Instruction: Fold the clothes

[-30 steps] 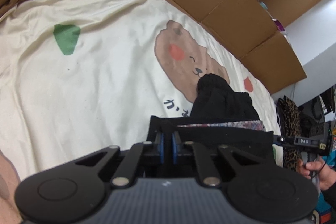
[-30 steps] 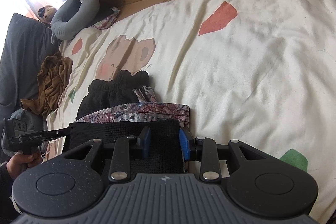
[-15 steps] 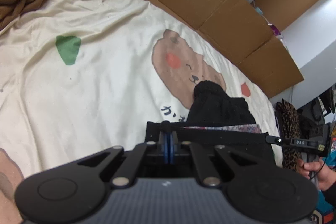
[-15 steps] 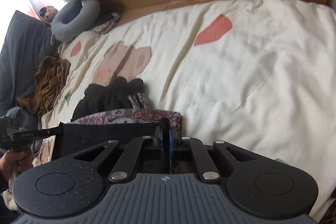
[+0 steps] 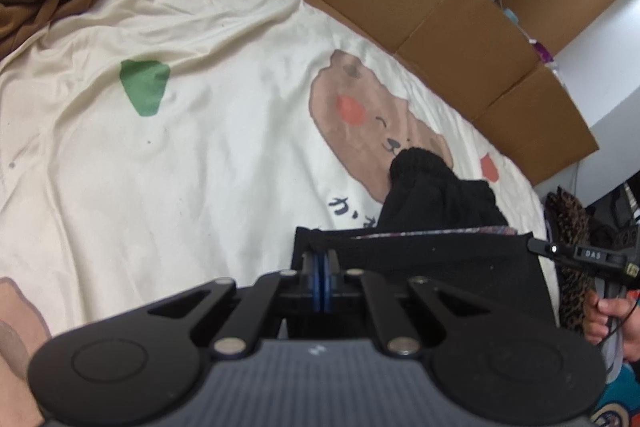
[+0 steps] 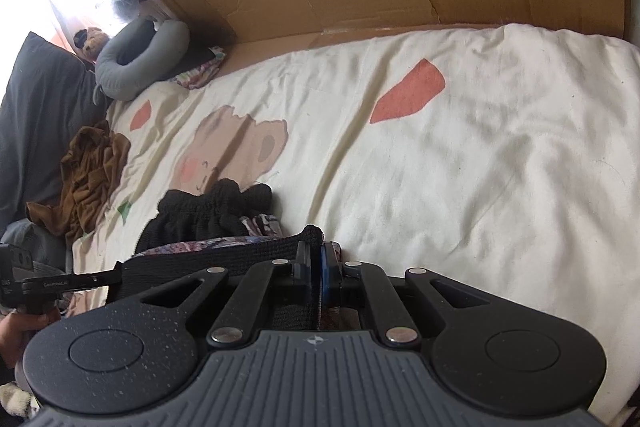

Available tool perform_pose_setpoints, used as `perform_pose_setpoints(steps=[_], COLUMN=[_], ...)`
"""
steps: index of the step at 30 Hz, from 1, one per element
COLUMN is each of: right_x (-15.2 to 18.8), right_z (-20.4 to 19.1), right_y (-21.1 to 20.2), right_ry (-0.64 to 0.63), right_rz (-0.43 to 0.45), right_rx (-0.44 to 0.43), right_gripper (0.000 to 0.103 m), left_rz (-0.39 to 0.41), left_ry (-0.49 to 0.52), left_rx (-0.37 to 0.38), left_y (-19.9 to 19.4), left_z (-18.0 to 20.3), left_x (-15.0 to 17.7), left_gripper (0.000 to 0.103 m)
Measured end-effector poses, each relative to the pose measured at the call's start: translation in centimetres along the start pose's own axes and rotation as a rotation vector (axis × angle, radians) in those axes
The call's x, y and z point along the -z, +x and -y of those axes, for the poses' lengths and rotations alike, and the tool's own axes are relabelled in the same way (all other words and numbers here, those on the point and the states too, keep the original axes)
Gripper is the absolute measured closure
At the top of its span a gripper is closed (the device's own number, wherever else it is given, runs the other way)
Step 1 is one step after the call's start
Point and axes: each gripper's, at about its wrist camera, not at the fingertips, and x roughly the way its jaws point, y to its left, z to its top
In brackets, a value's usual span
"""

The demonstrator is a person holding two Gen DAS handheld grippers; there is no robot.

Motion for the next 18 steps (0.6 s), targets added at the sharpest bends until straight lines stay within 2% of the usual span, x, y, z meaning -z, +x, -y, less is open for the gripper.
perform_pose_setpoints(steps=[4, 9, 11, 14, 16, 18], right_x=[0.5, 0.2, 0.0, -0.1, 0.0, 0.3], right_z=[-0.5, -0.7, -0.6, -0.3, 0.1, 0.3], right_y=[1.4, 0.8, 0.2, -0.5, -0.3, 0.0], right_ry=[-0.04, -0.04, -0.045, -0.041, -0.028, -0.019], right_rz=[-0.028, -0.032, -0.027, -0.026, -0.035, -0.048], right_rx=[0.026, 0.03, 0.031, 0.018, 0.011, 0.008], right_gripper=[0.1, 0.095, 0.087, 0.067, 0.065, 0.065], left_rz=[-0.01, -0.013, -0.009, -0.002, -0.007, -0.02], left_ry=[0.048, 0.105, 0.118, 0.131, 0.128, 0.12], left_rx=[-0.033, -0.058, -0.068, -0.078, -0.072, -0.065], left_y=[0.5, 0.6, 0.4, 0.0, -0.1, 0.2], left_z=[0.5, 0.9, 1.0, 1.2, 1.1, 0.9], left_x=[0.1, 0.0, -0.1, -0.1, -0.1, 0.1], left_gripper=[0.096, 0.092, 0.091, 0.083, 0.076, 0.074])
